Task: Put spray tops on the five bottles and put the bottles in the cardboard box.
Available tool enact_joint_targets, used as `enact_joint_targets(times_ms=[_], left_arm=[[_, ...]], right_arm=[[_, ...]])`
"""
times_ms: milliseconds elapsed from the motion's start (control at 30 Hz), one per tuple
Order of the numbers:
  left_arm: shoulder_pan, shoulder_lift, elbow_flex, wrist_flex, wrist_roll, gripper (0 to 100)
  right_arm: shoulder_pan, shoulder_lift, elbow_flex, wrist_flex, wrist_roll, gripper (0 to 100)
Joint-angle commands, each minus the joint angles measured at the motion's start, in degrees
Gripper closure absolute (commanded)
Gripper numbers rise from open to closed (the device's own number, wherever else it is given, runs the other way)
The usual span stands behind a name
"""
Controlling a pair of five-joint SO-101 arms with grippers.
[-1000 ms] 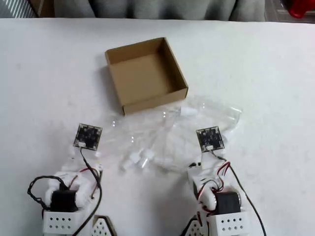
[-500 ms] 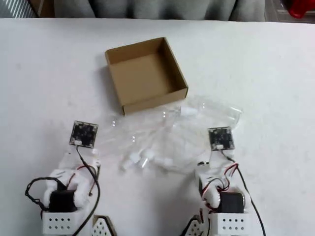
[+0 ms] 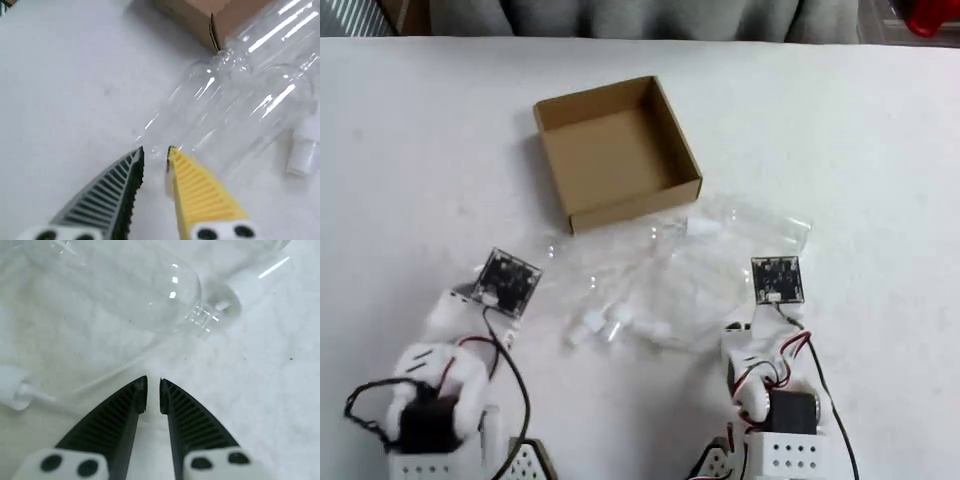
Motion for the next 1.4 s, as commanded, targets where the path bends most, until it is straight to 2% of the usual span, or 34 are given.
enact_joint_targets(times_ms=[0, 133, 433, 667, 833, 933, 1133, 1233, 1367], left_arm=[[-0.40, -0.40, -12.75, 5.63, -2.64, 91], [-0.40, 3.56, -18.11, 7.82, -4.57, 91], [-0.22, 33.63, -34.20, 8.09, -4.66, 91], [2.15, 51.74, -41.23, 7.74, -5.36, 91], [6.99, 60.09, -45.10, 7.47, -15.12, 91], [9.27, 64.57, -45.63, 5.10, -16.88, 91], [9.54, 74.68, -45.71, -1.67, -21.98, 76], [9.27, 78.64, -46.59, -6.07, -24.97, 76], [9.36, 84.26, -50.81, -7.38, -27.25, 77]], right_arm=[[0.40, -0.40, 0.53, -1.10, 0.53, 98.1], [0.40, -0.40, 0.53, -1.19, 0.53, 98.1], [0.40, -0.40, 0.53, -1.19, 0.53, 98.1], [0.40, -0.40, 0.53, -1.27, 0.53, 98.1], [0.40, -0.40, 0.53, -1.27, 0.53, 98.1], [0.40, -0.40, 0.53, -1.36, 0.53, 98.1], [0.40, -0.40, 0.53, -1.36, 0.53, 98.1], [0.40, -0.40, 0.53, -1.36, 0.53, 98.1], [0.40, -0.40, 0.53, -1.36, 0.53, 98.1]])
